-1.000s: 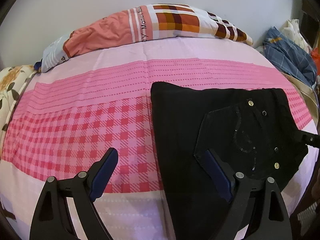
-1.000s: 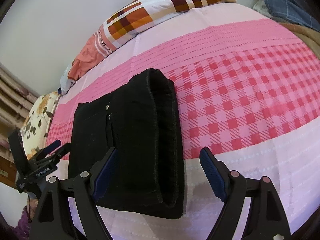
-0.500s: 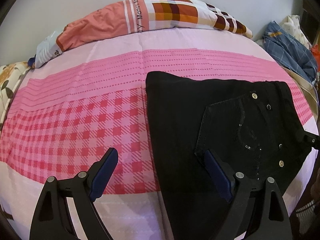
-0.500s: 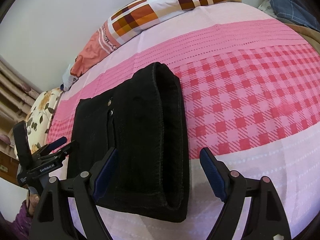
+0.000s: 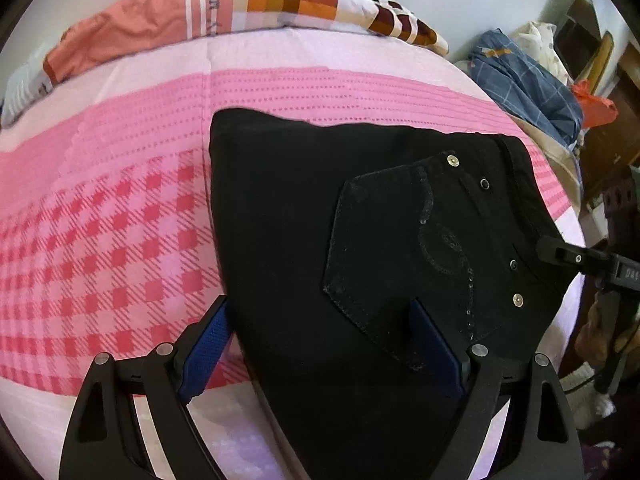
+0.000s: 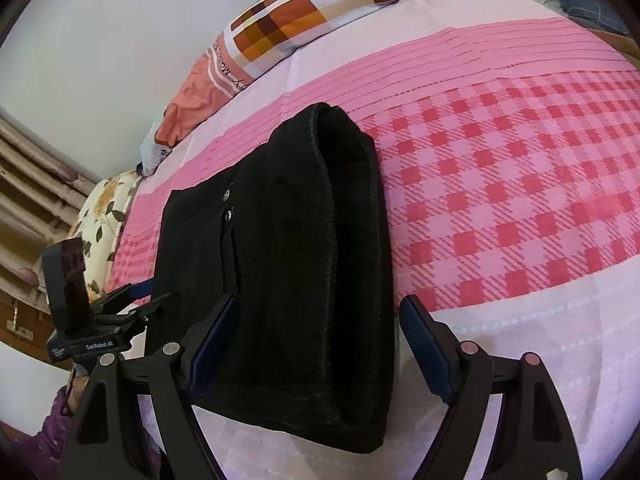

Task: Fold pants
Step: 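Grasp the folded jeans edge with the right gripper while the left gripper holds the waistband, then lift the folded black jeans edge with the right gripper and fold it over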

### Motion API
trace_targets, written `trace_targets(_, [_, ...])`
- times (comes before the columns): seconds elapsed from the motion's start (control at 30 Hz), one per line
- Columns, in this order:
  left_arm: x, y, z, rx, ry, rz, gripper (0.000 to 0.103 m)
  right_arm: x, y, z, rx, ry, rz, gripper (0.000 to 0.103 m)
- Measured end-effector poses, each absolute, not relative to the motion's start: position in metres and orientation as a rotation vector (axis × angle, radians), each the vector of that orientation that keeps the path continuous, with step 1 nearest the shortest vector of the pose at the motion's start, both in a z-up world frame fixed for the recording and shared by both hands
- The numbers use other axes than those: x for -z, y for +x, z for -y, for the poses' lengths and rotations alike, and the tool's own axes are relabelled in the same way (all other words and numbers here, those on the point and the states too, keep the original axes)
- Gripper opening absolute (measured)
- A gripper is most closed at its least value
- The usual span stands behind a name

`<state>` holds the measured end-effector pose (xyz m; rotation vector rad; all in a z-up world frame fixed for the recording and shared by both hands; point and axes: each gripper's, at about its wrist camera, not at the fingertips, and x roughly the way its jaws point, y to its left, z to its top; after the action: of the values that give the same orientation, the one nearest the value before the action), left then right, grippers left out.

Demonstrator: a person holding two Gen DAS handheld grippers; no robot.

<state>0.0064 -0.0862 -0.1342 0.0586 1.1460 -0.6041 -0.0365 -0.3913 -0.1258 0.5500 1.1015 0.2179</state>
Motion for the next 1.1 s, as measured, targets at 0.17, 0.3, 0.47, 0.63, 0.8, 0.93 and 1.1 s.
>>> trace_targets(0.17, [0.136, 0.016, 0.071, 0.620, -0.038, -1.179, 0.088, 0.129, -0.034, 0.393, -0.234, 0.566, -1.095, 0.080])
trace_targets(0.3, [0.134, 0.022, 0.062, 0.620, -0.068, -1.184, 0.088, 0.130, -0.035, 0.397, -0.240, 0.576, -1.089, 0.080])
trace_targets(0.47, [0.136, 0.028, 0.057, 0.658, -0.087, -1.205, 0.088, 0.131, -0.036, 0.399, -0.267, 0.588, -1.080, 0.080])
trace_targets(0.63, [0.136, 0.038, 0.058, 0.728, -0.125, -1.231, 0.088, 0.131, -0.036, 0.396, -0.276, 0.582, -1.070, 0.080])
trace_targets(0.8, [0.137, 0.046, 0.057, 0.775, -0.163, -1.265, 0.088, 0.132, -0.032, 0.396, -0.290, 0.586, -1.068, 0.080])
trace_targets(0.93, [0.139, 0.050, 0.057, 0.856, -0.213, -1.302, 0.088, 0.133, -0.023, 0.392, -0.309, 0.561, -1.084, 0.076])
trace_targets(1.1, [0.137, 0.053, 0.063, 0.775, -0.160, -1.280, 0.043, 0.136, -0.016, 0.389, -0.327, 0.548, -1.108, 0.039])
